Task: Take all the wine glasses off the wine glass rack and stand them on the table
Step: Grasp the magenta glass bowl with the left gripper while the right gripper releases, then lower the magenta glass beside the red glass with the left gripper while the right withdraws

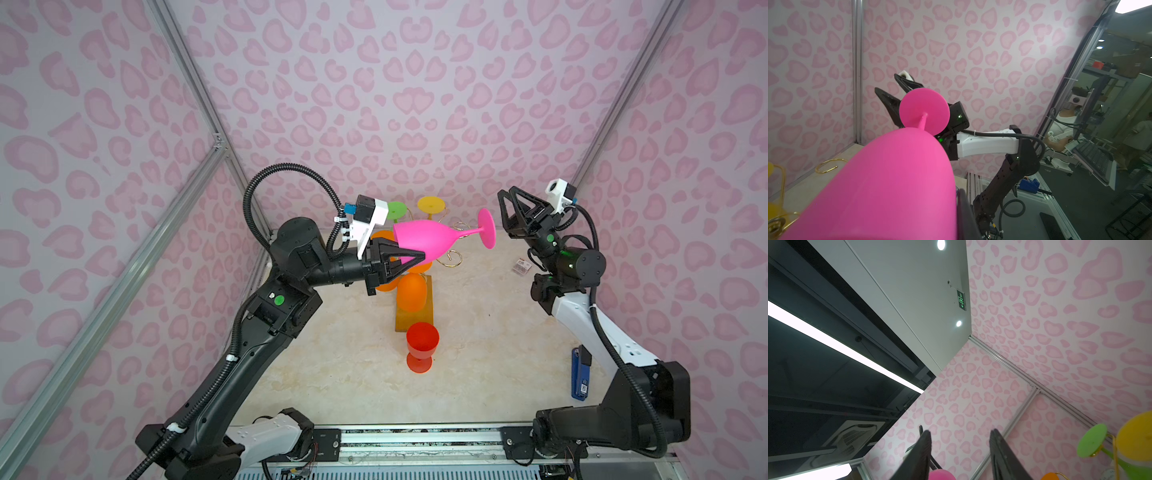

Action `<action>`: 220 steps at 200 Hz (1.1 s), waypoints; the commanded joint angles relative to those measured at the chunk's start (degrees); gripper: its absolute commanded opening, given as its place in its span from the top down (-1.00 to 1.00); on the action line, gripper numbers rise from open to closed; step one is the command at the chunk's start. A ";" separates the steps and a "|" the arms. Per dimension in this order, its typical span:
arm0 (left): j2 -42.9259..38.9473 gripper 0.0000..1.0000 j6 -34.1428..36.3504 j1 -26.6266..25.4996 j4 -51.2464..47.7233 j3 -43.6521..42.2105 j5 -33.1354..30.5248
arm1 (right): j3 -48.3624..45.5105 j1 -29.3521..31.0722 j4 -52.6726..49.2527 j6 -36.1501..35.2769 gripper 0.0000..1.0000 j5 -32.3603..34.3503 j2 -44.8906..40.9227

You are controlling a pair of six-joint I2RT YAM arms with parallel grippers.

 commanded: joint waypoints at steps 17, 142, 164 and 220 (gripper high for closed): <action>-5.73 0.98 8.42 -1.48 -22.38 0.33 -8.00 | 2.84 -0.33 -37.60 -32.58 0.03 -0.21 -9.04; -9.11 0.99 9.88 -2.93 -52.89 4.02 -20.00 | 4.03 -0.54 -58.48 -47.91 -0.02 9.88 -13.52; -8.48 1.00 10.83 -3.38 -56.26 4.19 -22.94 | 3.81 -0.55 -58.64 -48.08 -0.02 10.30 -13.48; -7.35 1.00 11.26 -4.14 -60.36 2.79 -28.75 | 2.76 -0.57 -57.64 -47.29 -0.02 10.32 -13.03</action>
